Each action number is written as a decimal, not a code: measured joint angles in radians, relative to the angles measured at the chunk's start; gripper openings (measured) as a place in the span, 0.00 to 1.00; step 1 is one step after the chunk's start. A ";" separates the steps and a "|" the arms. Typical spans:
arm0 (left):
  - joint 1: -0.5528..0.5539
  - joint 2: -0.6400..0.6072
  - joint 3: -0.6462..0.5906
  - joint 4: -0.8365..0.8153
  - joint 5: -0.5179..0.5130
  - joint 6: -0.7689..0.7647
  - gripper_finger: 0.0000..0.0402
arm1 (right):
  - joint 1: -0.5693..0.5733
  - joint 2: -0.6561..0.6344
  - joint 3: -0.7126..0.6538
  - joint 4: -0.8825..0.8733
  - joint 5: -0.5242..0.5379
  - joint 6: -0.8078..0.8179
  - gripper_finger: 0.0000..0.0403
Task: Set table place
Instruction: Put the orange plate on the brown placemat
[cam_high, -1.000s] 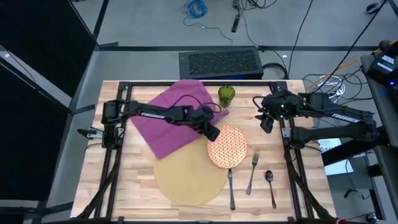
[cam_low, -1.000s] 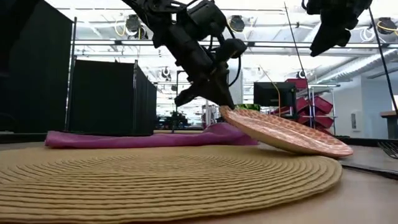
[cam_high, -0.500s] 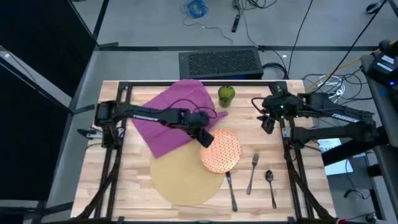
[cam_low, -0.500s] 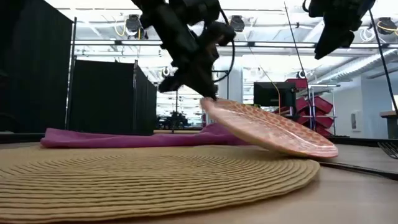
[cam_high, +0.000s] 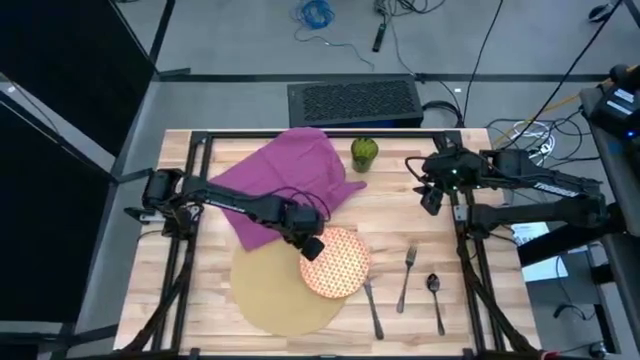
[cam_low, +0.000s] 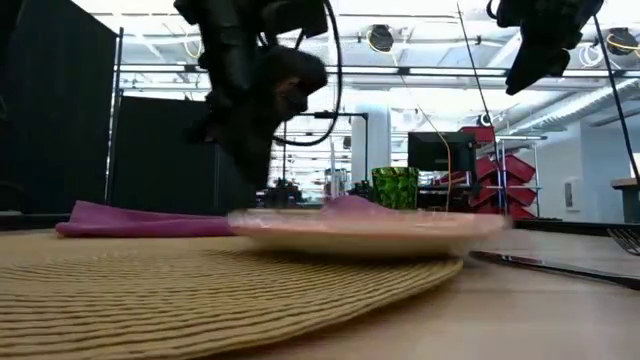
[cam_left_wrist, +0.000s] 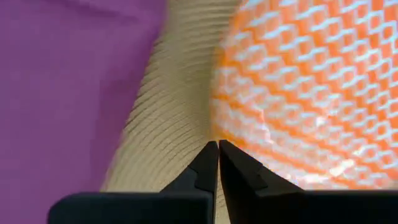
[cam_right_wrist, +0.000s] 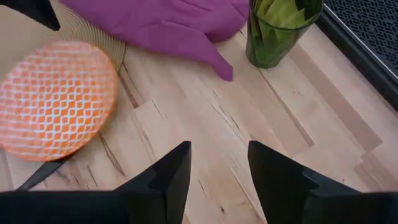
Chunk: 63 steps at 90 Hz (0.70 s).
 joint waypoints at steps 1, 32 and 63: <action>-0.002 0.000 0.000 0.000 0.000 -0.001 0.00 | 0.000 0.000 0.000 0.000 0.000 0.000 0.37; -0.010 0.000 0.000 0.049 0.000 0.000 0.00 | 0.032 0.012 0.000 0.047 -0.094 0.029 0.37; -0.052 -0.006 -0.004 0.008 0.060 0.030 0.00 | 0.141 0.093 0.000 0.103 -0.081 0.082 0.37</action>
